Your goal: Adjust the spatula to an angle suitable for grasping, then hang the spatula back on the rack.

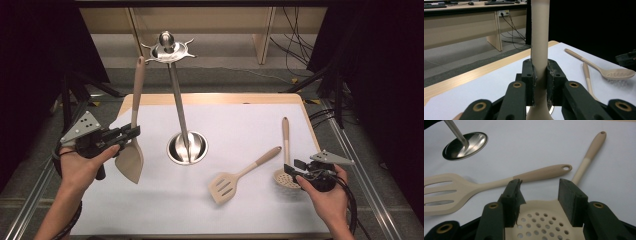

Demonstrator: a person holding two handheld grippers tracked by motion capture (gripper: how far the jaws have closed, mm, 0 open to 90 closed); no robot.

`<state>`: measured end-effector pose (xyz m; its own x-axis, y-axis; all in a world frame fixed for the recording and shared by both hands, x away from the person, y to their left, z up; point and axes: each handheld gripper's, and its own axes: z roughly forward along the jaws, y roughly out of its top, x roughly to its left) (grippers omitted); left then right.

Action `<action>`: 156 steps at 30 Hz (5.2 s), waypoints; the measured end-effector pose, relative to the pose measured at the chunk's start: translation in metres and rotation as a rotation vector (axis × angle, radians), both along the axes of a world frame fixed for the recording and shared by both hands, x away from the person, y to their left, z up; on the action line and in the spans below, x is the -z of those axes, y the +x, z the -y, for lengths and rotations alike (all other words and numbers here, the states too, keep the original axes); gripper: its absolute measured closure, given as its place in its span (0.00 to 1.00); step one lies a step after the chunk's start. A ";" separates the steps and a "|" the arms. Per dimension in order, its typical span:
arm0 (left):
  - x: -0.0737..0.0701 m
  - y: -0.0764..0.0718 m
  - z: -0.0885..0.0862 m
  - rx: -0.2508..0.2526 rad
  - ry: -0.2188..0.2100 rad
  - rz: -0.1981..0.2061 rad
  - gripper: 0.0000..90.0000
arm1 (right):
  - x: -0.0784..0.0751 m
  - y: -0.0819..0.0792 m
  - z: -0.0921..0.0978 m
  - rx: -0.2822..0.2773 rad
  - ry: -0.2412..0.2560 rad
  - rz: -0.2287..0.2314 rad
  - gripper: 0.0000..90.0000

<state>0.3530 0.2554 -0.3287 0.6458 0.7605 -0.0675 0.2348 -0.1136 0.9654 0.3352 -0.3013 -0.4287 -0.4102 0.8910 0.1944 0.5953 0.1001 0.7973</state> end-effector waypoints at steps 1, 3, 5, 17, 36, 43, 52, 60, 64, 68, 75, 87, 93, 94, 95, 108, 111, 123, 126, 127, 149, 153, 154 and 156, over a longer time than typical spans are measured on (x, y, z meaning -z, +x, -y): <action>0.001 0.001 -0.001 -0.001 0.002 -0.005 0.86 | 0.000 0.000 0.000 -0.002 -0.003 0.002 0.59; 0.001 0.001 -0.001 -0.001 -0.003 -0.007 0.86 | 0.000 0.002 0.003 -0.017 -0.041 0.030 0.59; 0.001 0.002 -0.001 -0.002 0.004 -0.008 0.86 | 0.001 0.002 0.003 -0.023 -0.020 0.016 0.59; 0.002 0.008 0.008 0.025 0.010 -0.008 0.86 | 0.001 0.002 0.002 -0.020 -0.020 0.012 0.59; 0.005 0.021 0.027 0.023 0.020 -0.029 0.86 | 0.000 0.002 0.003 -0.015 -0.046 0.028 0.59; 0.007 0.023 0.034 0.004 0.034 -0.040 0.86 | 0.000 0.000 0.000 -0.002 -0.010 0.004 0.59; 0.009 0.027 0.040 -0.007 0.029 -0.048 0.86 | 0.001 0.002 0.003 -0.027 -0.028 0.022 0.59; 0.011 0.028 0.044 -0.020 0.017 -0.049 0.85 | 0.000 0.002 0.002 -0.020 -0.039 0.018 0.59; 0.010 0.028 0.044 -0.030 0.010 -0.041 0.85 | 0.000 0.002 0.002 -0.019 -0.038 0.016 0.59; 0.007 0.028 0.043 -0.034 0.002 -0.033 0.84 | 0.000 0.002 0.002 -0.020 -0.038 0.016 0.59; 0.007 0.026 0.043 -0.037 0.000 -0.026 0.85 | 0.000 0.002 0.002 -0.020 -0.038 0.017 0.59; -0.008 0.011 0.042 -0.055 -0.033 0.028 0.92 | 0.000 0.001 0.002 -0.023 -0.040 0.019 0.60; -0.015 0.001 0.039 -0.096 -0.069 0.073 0.98 | -0.001 0.002 0.002 -0.022 -0.068 0.040 0.60; -0.016 -0.001 0.038 -0.108 -0.075 0.080 0.99 | -0.001 0.001 0.001 -0.017 -0.066 0.030 0.60; -0.017 -0.003 0.037 -0.110 -0.083 0.086 0.99 | -0.001 0.002 0.000 -0.018 -0.048 0.024 0.60; -0.016 -0.003 0.039 -0.097 -0.077 0.086 0.99 | -0.001 0.003 0.000 -0.002 -0.044 0.017 0.60; -0.016 -0.004 0.039 -0.097 -0.075 0.082 0.99 | 0.000 0.005 0.001 -0.018 -0.057 0.038 0.60; -0.018 -0.008 0.042 -0.095 -0.079 0.083 0.98 | -0.001 0.002 -0.001 -0.023 -0.051 0.017 0.60; -0.018 -0.008 0.043 -0.083 -0.084 0.080 0.96 | -0.002 0.001 -0.001 -0.003 -0.033 0.008 0.60; -0.018 -0.006 0.043 -0.076 -0.087 0.083 0.96 | -0.002 0.001 -0.001 -0.003 -0.033 0.008 0.60; -0.099 0.013 0.054 -0.091 -0.152 0.256 0.99 | -0.003 0.000 -0.006 -0.027 -0.057 0.017 0.67; -0.106 0.018 0.061 -0.078 -0.148 0.261 0.99 | -0.003 0.001 -0.004 -0.033 -0.063 0.027 0.67; -0.106 0.018 0.061 -0.078 -0.148 0.261 0.99 | -0.003 0.001 -0.004 -0.033 -0.063 0.027 0.67; -0.108 0.021 0.064 -0.081 -0.147 0.262 0.99 | -0.002 0.003 -0.002 -0.041 -0.086 0.053 0.67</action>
<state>0.3740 0.1911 -0.2206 0.5934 0.8046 -0.0204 -0.0214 0.0411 0.9989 0.3378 -0.2994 -0.4265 -0.4540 0.8859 0.0950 0.5463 0.1925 0.8152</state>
